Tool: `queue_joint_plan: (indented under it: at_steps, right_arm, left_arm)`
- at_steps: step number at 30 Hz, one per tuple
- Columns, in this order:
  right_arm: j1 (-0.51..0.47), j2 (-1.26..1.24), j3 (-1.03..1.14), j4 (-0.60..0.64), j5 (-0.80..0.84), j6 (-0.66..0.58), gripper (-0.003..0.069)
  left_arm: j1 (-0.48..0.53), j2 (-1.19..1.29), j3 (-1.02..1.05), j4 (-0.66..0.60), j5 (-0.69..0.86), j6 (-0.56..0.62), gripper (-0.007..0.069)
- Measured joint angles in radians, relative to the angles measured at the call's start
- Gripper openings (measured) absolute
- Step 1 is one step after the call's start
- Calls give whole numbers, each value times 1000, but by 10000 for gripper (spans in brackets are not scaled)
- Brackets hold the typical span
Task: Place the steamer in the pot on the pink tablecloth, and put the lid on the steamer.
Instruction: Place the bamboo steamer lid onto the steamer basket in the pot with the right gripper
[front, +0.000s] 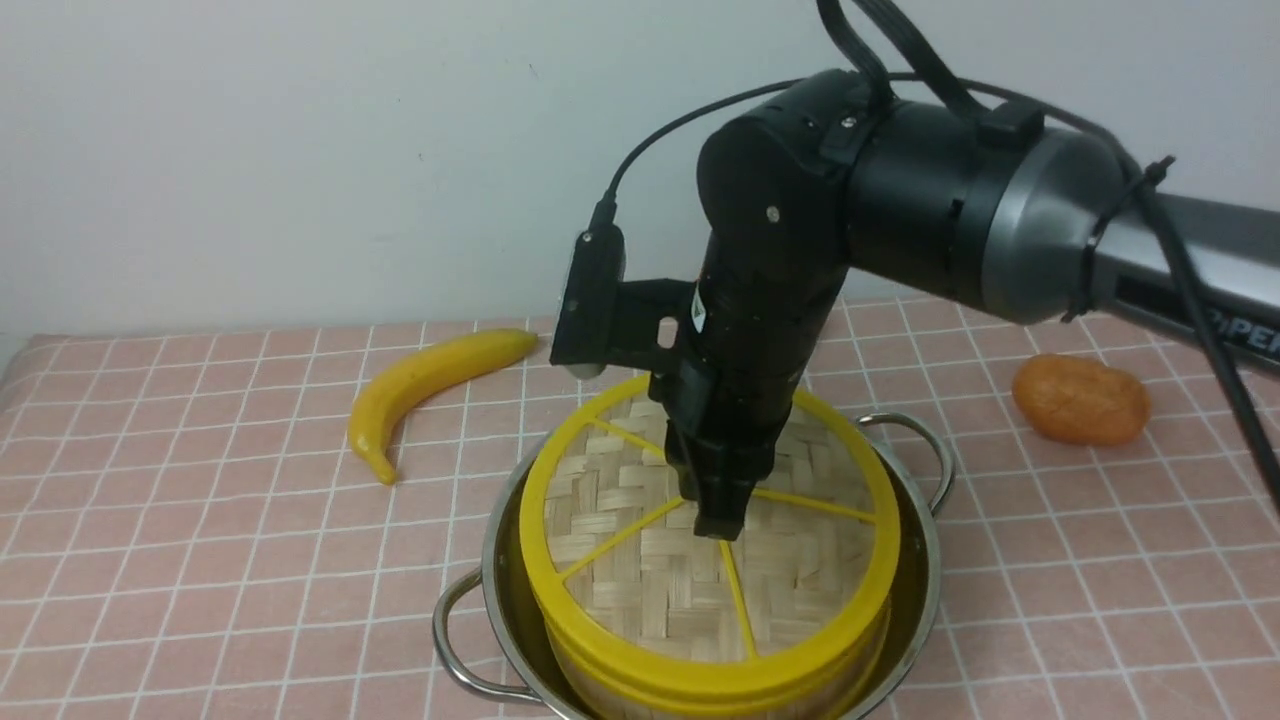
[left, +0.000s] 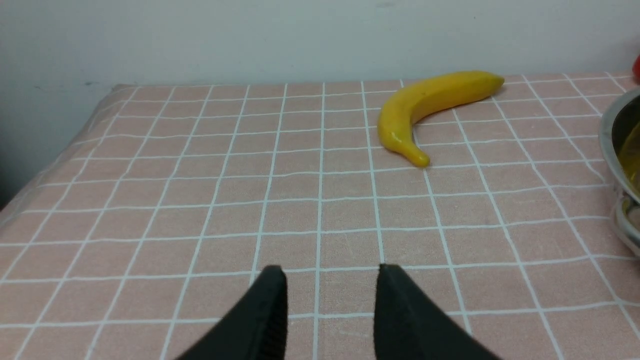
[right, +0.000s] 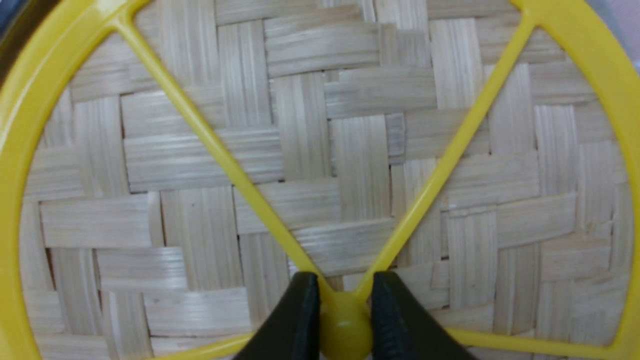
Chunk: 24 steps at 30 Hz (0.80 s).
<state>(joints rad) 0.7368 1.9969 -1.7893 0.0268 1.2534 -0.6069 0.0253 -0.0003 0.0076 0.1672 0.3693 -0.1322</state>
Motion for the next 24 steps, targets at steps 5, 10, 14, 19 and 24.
queue_joint_plan:
  at_steps: [5, 10, 14, 19, 24]
  right_arm:
    - [0, 1, -10, -2, -14, 0, 146]
    - [0, 18, -10, 0, -30, 1, 146]
    - [0, 19, -25, -13, -22, 17, 146]
    - [0, 11, -70, -34, -22, 69, 146]
    - [1, -27, -63, -34, -22, 165, 146]
  left_arm:
    - [0, 0, 0, 0, 0, 0, 243]
    - [0, 0, 0, 0, 0, 0, 243]
    - [0, 0, 0, 0, 0, 0, 243]
    - [0, 0, 0, 0, 0, 0, 243]
    - [0, 0, 0, 0, 0, 0, 243]
